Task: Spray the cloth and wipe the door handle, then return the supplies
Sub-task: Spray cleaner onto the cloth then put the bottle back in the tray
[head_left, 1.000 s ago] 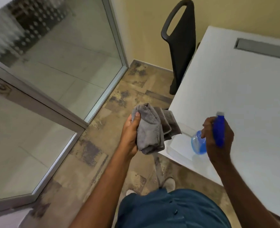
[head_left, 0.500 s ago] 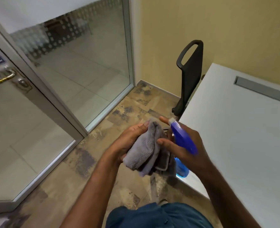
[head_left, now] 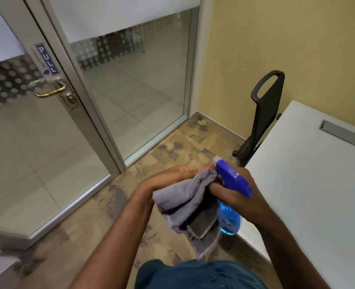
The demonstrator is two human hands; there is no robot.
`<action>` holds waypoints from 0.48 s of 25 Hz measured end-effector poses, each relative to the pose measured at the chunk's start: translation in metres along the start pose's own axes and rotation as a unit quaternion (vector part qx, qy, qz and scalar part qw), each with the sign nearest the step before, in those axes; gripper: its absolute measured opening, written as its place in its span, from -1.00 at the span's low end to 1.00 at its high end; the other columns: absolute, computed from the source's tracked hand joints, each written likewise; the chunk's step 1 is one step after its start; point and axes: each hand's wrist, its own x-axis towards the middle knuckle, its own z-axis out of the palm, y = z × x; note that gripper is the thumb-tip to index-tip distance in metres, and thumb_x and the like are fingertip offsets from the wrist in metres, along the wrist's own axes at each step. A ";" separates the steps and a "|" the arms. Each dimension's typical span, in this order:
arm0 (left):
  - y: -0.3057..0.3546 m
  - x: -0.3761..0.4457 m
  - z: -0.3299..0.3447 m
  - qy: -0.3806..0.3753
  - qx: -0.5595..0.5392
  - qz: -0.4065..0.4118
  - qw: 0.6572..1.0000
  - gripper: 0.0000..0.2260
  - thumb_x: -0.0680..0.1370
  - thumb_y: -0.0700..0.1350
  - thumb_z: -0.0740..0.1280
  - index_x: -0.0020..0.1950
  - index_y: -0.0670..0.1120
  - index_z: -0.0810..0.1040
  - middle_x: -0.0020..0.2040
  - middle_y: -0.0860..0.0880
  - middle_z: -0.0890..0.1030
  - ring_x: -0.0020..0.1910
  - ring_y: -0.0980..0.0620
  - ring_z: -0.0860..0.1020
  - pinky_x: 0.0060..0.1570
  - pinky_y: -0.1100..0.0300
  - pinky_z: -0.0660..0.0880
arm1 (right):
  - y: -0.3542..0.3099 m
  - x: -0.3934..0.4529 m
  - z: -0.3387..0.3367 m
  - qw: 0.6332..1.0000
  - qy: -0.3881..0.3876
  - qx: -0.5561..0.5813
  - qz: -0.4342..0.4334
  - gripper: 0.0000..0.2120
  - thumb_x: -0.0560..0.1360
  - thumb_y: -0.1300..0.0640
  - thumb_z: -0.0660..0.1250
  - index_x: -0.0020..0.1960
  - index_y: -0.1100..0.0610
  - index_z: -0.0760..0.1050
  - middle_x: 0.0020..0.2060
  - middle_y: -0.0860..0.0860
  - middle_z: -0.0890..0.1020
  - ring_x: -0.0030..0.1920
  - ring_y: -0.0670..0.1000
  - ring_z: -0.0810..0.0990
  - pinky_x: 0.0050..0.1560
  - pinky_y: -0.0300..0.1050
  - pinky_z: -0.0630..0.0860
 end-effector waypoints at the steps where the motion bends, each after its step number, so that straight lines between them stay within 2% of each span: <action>1: 0.001 -0.013 -0.001 0.036 -0.036 0.016 0.999 -0.65 0.66 -0.11 0.26 -0.25 -0.25 0.61 -0.38 -0.01 0.62 -0.29 0.13 0.59 0.14 0.10 0.60 | 0.000 0.003 0.003 1.000 0.027 -0.013 -0.010 -0.88 0.44 -0.01 0.44 -0.07 -0.24 0.59 -0.26 -0.19 0.64 -0.22 -0.09 0.62 -0.21 -0.25 0.55; 2: -0.005 -0.026 -0.004 0.061 -0.078 0.041 0.994 -0.55 0.71 -0.24 0.13 -0.35 -0.25 0.53 -0.52 -0.04 0.54 -0.27 0.06 0.58 -0.03 0.41 0.54 | 0.001 0.006 0.005 0.998 0.051 -0.018 -0.013 -0.93 0.45 -0.10 0.42 -0.06 -0.21 0.59 -0.24 -0.16 0.65 -0.19 -0.05 0.63 -0.18 -0.25 0.56; 3: -0.008 -0.041 -0.004 0.062 -0.088 0.035 0.994 -0.54 0.71 -0.35 0.04 -0.37 -0.17 0.44 -0.59 -0.06 0.45 -0.22 0.01 0.54 -0.21 0.56 0.42 | 0.001 0.009 0.006 0.997 0.074 -0.022 -0.019 -0.84 0.45 -0.17 0.40 -0.05 -0.13 0.59 -0.22 -0.10 0.66 -0.18 0.00 0.64 -0.17 -0.23 0.58; 4: -0.007 -0.052 -0.003 0.070 -0.122 0.008 0.990 -0.56 0.70 -0.39 0.04 -0.35 -0.15 0.38 -0.59 -0.11 0.37 -0.24 -0.02 0.52 -0.29 0.57 0.31 | 0.000 0.011 0.007 0.995 0.098 -0.020 -0.021 -0.76 0.44 -0.21 0.38 -0.05 -0.06 0.59 -0.22 -0.08 0.66 -0.18 0.03 0.64 -0.17 -0.23 0.60; 5: -0.018 -0.054 -0.007 0.069 -0.112 0.024 0.991 -0.59 0.69 -0.38 0.07 -0.34 -0.17 0.38 -0.51 -0.16 0.41 -0.34 0.03 0.53 -0.30 0.54 0.40 | 0.000 0.014 0.008 0.992 0.123 -0.016 -0.020 -0.73 0.44 -0.22 0.37 -0.05 -0.04 0.58 -0.23 -0.08 0.66 -0.20 0.02 0.65 -0.18 -0.25 0.60; 6: -0.027 -0.039 -0.011 0.112 -0.151 0.060 0.980 -0.63 0.71 -0.29 0.12 -0.29 -0.24 0.46 -0.38 -0.17 0.50 -0.36 0.09 0.57 -0.29 0.43 0.49 | -0.002 0.016 0.010 0.989 0.147 -0.015 -0.017 -0.73 0.43 -0.24 0.38 -0.06 -0.05 0.57 -0.25 -0.12 0.67 -0.23 0.00 0.65 -0.20 -0.29 0.60; 7: -0.024 -0.033 -0.009 0.118 -0.205 0.065 0.970 -0.63 0.73 -0.09 0.15 -0.14 -0.22 0.60 -0.20 -0.19 0.61 -0.22 0.07 0.64 -0.16 0.30 0.57 | -0.003 0.019 0.011 0.986 0.166 -0.017 -0.013 -0.75 0.42 -0.24 0.39 -0.07 -0.08 0.55 -0.27 -0.16 0.67 -0.24 -0.04 0.66 -0.22 -0.31 0.59; 8: -0.019 -0.033 -0.004 0.076 -0.242 0.077 0.964 -0.53 0.67 0.18 0.19 0.02 -0.17 0.69 -0.01 -0.23 0.68 -0.02 -0.05 0.68 0.02 0.14 0.61 | -0.004 0.022 0.012 0.983 0.183 -0.019 -0.005 -0.76 0.42 -0.23 0.41 -0.08 -0.09 0.53 -0.29 -0.18 0.67 -0.24 -0.06 0.66 -0.23 -0.34 0.59; 9: -0.028 -0.034 -0.003 0.046 -0.261 0.118 0.957 -0.37 0.49 0.41 0.29 0.17 -0.12 0.69 0.13 -0.23 0.69 0.14 -0.15 0.67 0.16 0.03 0.60 | -0.005 0.024 0.014 0.980 0.197 -0.019 0.004 -0.78 0.42 -0.21 0.41 -0.09 -0.09 0.52 -0.29 -0.17 0.67 -0.22 -0.07 0.67 -0.23 -0.34 0.60; 10: -0.027 -0.037 -0.003 0.020 -0.274 0.131 0.953 -0.15 0.23 0.50 0.46 0.24 -0.14 0.65 0.14 -0.22 0.70 0.16 -0.15 0.68 0.16 0.02 0.62 | -0.007 0.027 0.016 0.978 0.207 -0.021 0.017 -0.79 0.43 -0.20 0.41 -0.08 -0.10 0.52 -0.28 -0.16 0.67 -0.20 -0.04 0.68 -0.21 -0.33 0.61; 11: -0.025 -0.043 -0.002 0.014 -0.273 0.133 0.953 0.03 -0.03 0.46 0.60 0.23 -0.17 0.60 0.06 -0.16 0.74 0.07 -0.08 0.71 0.05 0.10 0.66 | -0.007 0.028 0.019 0.976 0.215 -0.024 0.027 -0.78 0.45 -0.22 0.41 -0.08 -0.10 0.51 -0.24 -0.13 0.68 -0.18 -0.01 0.68 -0.18 -0.30 0.62; 12: -0.024 -0.046 -0.003 0.025 -0.240 0.138 0.961 0.09 -0.14 0.38 0.67 0.24 -0.17 0.54 -0.02 -0.06 0.76 -0.01 0.01 0.73 -0.05 0.19 0.66 | -0.008 0.029 0.021 0.974 0.222 -0.028 0.032 -0.76 0.46 -0.24 0.43 -0.07 -0.11 0.52 -0.20 -0.09 0.69 -0.17 0.00 0.68 -0.15 -0.27 0.63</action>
